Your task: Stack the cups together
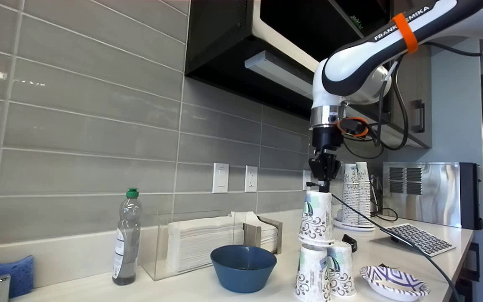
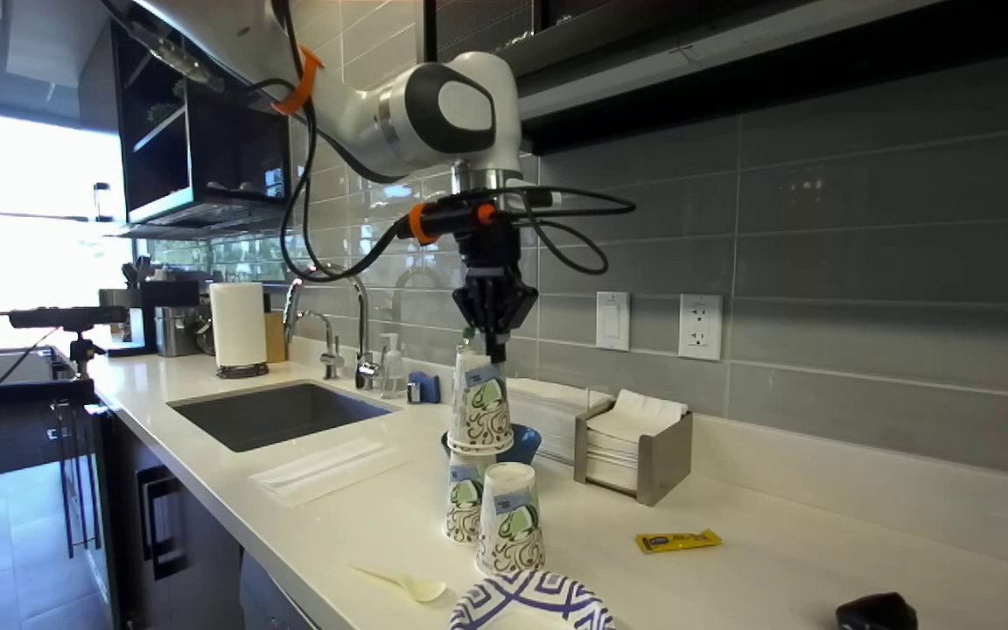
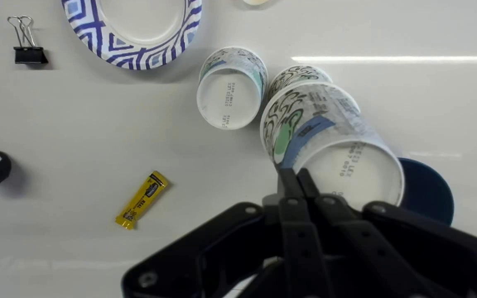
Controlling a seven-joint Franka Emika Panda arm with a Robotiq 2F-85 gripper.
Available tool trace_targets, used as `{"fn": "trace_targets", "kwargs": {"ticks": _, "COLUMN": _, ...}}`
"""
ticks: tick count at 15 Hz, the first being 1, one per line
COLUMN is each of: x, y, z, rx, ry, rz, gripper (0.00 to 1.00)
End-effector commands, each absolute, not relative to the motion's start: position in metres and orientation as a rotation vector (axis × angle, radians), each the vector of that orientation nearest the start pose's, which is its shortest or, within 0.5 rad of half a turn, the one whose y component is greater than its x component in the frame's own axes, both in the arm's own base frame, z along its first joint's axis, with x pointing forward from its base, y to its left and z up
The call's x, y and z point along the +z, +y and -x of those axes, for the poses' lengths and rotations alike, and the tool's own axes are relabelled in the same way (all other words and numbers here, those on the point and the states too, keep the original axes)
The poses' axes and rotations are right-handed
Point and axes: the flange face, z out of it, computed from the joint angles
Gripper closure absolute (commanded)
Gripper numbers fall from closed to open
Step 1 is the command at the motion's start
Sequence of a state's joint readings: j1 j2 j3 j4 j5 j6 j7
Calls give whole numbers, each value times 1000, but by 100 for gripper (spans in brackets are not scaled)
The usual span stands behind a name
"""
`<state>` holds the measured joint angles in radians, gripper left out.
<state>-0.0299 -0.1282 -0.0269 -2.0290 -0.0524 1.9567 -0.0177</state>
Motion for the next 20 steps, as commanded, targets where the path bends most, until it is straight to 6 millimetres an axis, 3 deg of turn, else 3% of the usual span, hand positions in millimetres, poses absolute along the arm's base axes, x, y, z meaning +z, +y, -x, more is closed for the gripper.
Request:
{"fn": "trace_targets", "kwargs": {"ticks": 1, "x": 506, "y": -21, "z": -539, "rx": -55, "ry": -29, "rz": 3184, "gripper": 99}}
{"fn": "trace_targets", "kwargs": {"ticks": 10, "x": 485, "y": -12, "z": -546, "rx": 4, "ry": -50, "rz": 3186, "gripper": 99}}
{"fn": "trace_targets", "kwargs": {"ticks": 11, "x": 483, "y": -12, "z": -547, "rx": 9, "ry": -49, "rz": 3185, "gripper": 73}}
{"fn": "trace_targets", "kwargs": {"ticks": 12, "x": 482, "y": -12, "z": -547, "rx": 14, "ry": -40, "rz": 3197, "gripper": 72}}
{"fn": "trace_targets", "kwargs": {"ticks": 16, "x": 481, "y": -15, "z": -542, "rx": 6, "ry": -18, "rz": 3199, "gripper": 45}}
{"fn": "trace_targets", "kwargs": {"ticks": 20, "x": 463, "y": -39, "z": -529, "rx": -13, "ry": 87, "rz": 3188, "gripper": 16}}
